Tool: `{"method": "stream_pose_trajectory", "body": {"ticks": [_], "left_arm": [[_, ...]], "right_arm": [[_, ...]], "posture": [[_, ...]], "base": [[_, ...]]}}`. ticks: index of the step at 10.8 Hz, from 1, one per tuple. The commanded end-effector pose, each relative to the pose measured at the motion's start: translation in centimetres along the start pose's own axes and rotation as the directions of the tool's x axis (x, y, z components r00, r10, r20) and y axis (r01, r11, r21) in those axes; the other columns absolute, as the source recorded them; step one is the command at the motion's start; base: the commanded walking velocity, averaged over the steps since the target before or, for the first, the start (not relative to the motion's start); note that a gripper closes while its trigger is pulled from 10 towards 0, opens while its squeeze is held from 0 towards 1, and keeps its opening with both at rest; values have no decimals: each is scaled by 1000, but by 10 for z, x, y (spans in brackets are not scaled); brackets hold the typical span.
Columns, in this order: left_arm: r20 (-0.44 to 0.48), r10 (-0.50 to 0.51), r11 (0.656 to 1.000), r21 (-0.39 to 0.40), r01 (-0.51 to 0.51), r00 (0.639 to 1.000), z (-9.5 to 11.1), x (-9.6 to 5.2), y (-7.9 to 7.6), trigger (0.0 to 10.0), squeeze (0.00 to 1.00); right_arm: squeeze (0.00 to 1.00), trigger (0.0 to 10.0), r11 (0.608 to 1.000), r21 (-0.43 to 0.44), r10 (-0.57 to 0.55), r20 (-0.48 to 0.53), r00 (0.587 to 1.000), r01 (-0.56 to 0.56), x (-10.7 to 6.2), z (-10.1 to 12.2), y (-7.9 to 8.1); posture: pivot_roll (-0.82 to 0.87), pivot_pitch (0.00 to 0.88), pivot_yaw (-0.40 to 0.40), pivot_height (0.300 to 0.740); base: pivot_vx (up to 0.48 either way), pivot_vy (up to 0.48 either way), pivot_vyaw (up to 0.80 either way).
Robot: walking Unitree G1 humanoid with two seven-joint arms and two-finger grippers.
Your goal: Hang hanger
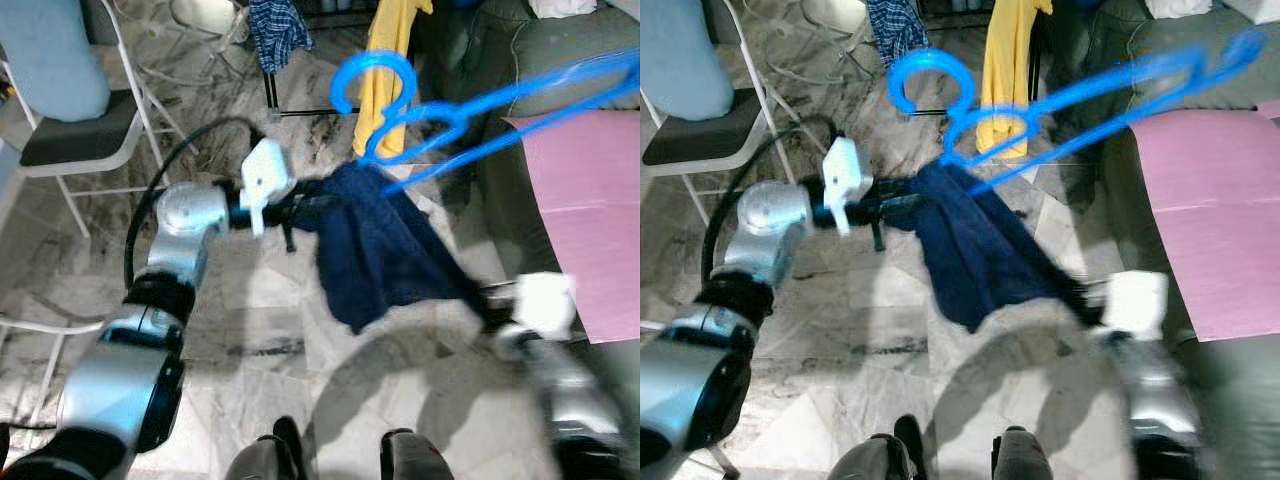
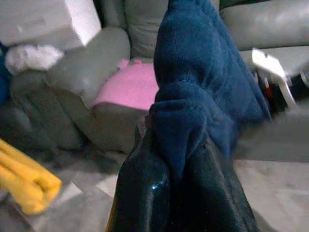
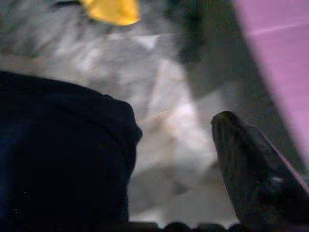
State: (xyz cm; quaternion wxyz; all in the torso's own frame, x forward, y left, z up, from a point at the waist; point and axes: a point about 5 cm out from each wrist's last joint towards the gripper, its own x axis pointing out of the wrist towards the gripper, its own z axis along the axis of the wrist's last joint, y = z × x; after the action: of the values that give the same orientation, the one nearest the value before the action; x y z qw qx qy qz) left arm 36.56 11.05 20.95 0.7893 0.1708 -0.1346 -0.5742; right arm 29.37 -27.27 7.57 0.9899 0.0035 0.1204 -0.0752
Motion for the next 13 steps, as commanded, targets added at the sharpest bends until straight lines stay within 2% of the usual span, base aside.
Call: {"method": "stream_pose_trajectory", "body": {"ticks": [1, 2, 3, 4, 5, 6, 8, 11, 13], "left_arm": [[-58, 177, 981, -63, -181, 982, -19, -44, 9, 0, 0], [-142, 168, 978, -99, -183, 975, -38, -58, -3, 0, 0], [-179, 161, 970, -153, -189, 971, -53, -65, -14, 0, 0], [-168, 148, 961, -207, -181, 975, -59, -64, -23, 0, 0], [-164, 76, 970, -216, -111, 984, -63, -60, -34, 0, 0], [-155, 20, 965, -256, -60, 988, -68, -58, -43, 0, 0], [-136, -8, 949, -314, -35, 991, -73, -56, -51, 0, 0], [-199, -180, 918, -386, 92, 963, -92, -59, -81, 0, 0], [-274, -196, 911, -406, 71, 942, -103, -67, -91, 0, 0]], "right_arm": [[0, 0, 983, 12, -181, -29, 983, 182, -12, 3, -49], [0, 0, 977, 7, -213, 25, 977, 213, -12, 25, -66], [0, 0, 975, -4, -223, 81, 971, 224, -8, 53, -76], [0, 0, 978, -10, -207, 118, 971, 210, 0, 76, -76], [0, 0, 982, -40, -179, 132, 975, 185, 8, 91, -71], [0, 0, 983, -84, -147, 152, 977, 161, 17, 107, -63], [0, 0, 982, -122, -128, 152, 980, 147, 28, 119, -54], [0, 0, 986, -137, -69, 200, 977, 98, 40, 142, -36], [0, 0, 985, -148, -54, 238, 970, 91, 42, 156, -33]], "posture": [[-270, 230, 83, 740], [-277, 230, 80, 740], [-292, 231, 71, 740], [-298, 230, 66, 740], [-305, 230, 61, 740], [-310, 229, 55, 740], [-306, 229, 43, 740], [-290, 223, 29, 740], [-302, 217, 29, 740]], "base": [[0, 0, 0], [0, 0, 0], [0, 0, 0], [0, 0, 0], [0, 0, 0], [0, 0, 0], [0, 0, 0], [0, 0, 0], [0, 0, 0]]}}
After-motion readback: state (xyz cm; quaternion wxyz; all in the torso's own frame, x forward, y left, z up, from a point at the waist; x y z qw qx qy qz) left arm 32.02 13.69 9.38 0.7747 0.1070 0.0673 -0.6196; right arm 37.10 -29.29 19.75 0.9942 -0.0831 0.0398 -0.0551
